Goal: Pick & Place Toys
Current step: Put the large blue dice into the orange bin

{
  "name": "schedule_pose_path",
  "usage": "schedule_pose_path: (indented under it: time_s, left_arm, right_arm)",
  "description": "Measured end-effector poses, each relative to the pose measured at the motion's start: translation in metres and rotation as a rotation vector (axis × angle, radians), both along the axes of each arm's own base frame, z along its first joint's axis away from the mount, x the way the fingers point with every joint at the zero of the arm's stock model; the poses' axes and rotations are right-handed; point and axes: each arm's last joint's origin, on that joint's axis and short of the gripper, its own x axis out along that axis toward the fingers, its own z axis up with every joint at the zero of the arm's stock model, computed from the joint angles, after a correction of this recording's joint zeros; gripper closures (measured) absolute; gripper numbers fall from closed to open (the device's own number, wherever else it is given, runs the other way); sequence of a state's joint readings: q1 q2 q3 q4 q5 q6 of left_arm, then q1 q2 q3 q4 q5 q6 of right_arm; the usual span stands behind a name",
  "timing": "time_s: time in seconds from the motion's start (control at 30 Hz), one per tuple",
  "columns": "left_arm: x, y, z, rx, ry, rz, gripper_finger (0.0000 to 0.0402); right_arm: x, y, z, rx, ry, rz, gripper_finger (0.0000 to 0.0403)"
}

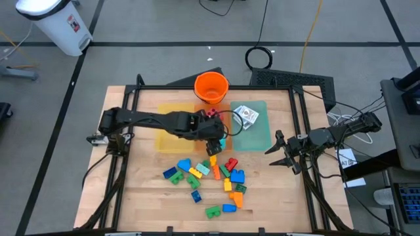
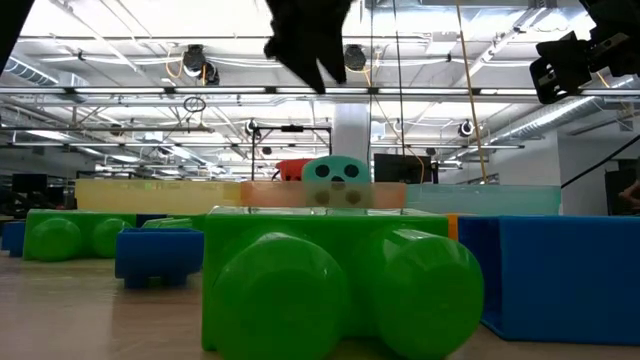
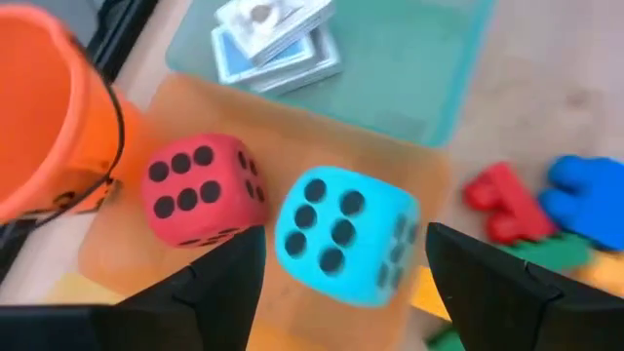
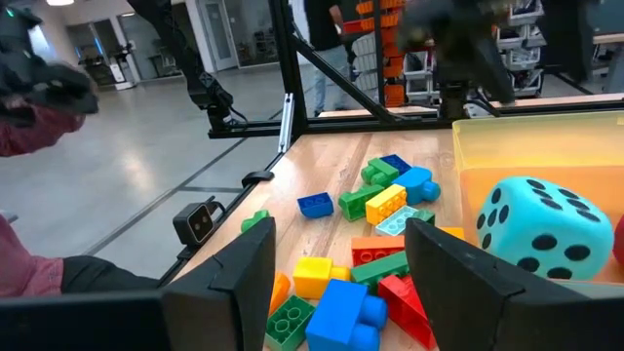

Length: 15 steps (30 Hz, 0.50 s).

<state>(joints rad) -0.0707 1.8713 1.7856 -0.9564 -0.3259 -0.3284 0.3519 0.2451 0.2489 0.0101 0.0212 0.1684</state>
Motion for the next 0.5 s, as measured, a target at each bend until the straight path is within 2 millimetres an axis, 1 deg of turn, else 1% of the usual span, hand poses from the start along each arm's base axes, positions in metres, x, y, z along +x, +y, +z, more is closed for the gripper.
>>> schedule_pose_path:
  time_s: [0.13, 0.23, 0.3, 0.4, 0.5]
  left_arm:
    - [-0.009, -0.021, 0.03, 0.002, -0.059, -0.088, 0.012]
    - [-0.024, -0.043, 0.05, 0.017, -0.137, -0.147, 0.0119]
    - [-0.034, -0.06, 0.059, 0.045, -0.19, -0.173, 0.0119]
    - [-0.046, -0.084, 0.063, 0.105, -0.266, -0.172, 0.0119]
    - [-0.05, -0.098, 0.056, 0.115, -0.324, -0.13, 0.0119]
  right_arm:
    - [0.0, 0.0, 0.0, -0.001, 0.001, 0.0, 0.0207]
    - [0.0, 0.0, -0.001, -0.003, 0.006, -0.001, 0.0206]
    - [0.0, 0.0, -0.001, -0.005, 0.012, -0.001, 0.0206]
    - [0.0, 0.0, -0.001, -0.006, 0.013, -0.001, 0.0206]
    - [0.001, 0.0, -0.001, 0.0, 0.008, -0.011, 0.0206]
